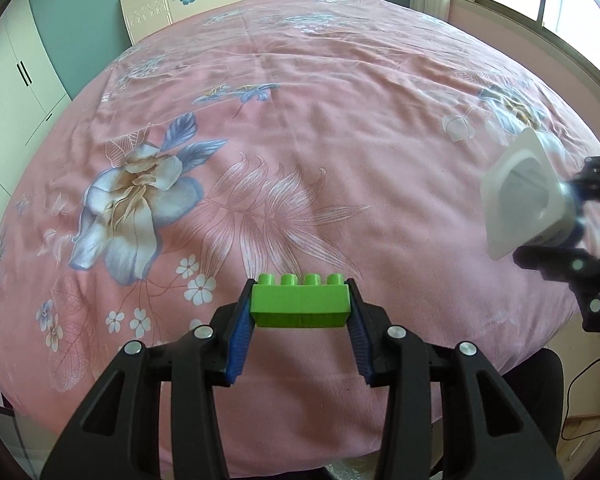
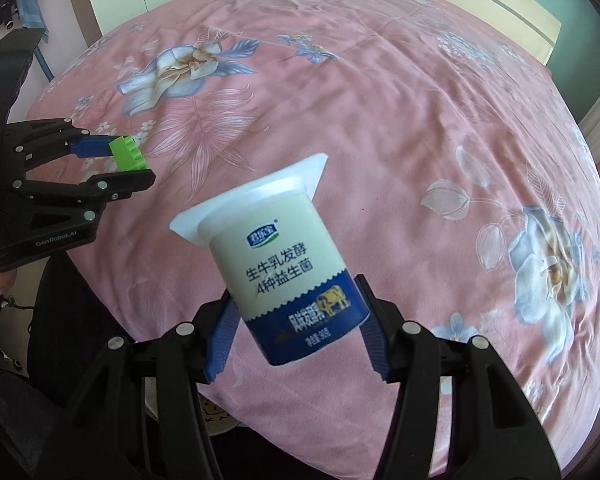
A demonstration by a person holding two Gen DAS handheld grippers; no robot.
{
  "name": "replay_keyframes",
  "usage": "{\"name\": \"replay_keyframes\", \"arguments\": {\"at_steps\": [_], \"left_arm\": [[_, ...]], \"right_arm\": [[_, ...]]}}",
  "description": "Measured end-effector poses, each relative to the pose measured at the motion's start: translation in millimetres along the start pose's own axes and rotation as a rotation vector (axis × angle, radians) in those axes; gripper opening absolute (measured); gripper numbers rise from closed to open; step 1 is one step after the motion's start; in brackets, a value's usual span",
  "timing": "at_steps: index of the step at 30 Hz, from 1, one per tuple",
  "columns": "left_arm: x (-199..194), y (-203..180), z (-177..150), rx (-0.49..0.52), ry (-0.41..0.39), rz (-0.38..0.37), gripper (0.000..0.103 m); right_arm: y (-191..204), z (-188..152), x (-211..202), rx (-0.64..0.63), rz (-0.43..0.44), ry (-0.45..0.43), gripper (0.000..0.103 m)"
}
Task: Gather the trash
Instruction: 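Carry the green brick and yogurt cup with both tools over the wastebasket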
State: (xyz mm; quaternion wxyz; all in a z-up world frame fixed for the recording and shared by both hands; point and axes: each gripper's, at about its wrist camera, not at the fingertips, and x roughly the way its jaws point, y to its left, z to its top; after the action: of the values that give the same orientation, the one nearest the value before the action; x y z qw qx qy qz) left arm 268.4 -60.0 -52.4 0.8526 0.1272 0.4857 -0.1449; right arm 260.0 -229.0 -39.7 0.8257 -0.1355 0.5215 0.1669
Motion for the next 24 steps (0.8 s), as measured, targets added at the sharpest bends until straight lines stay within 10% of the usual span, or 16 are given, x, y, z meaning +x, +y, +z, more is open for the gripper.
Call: {"name": "replay_keyframes", "arguments": {"at_steps": [24], "left_arm": [[-84.3, -28.2, -59.5, 0.166, -0.051, -0.020, 0.045]], "right_arm": [[60.2, -100.1, -90.8, -0.055, 0.030, -0.058, 0.056]]}}
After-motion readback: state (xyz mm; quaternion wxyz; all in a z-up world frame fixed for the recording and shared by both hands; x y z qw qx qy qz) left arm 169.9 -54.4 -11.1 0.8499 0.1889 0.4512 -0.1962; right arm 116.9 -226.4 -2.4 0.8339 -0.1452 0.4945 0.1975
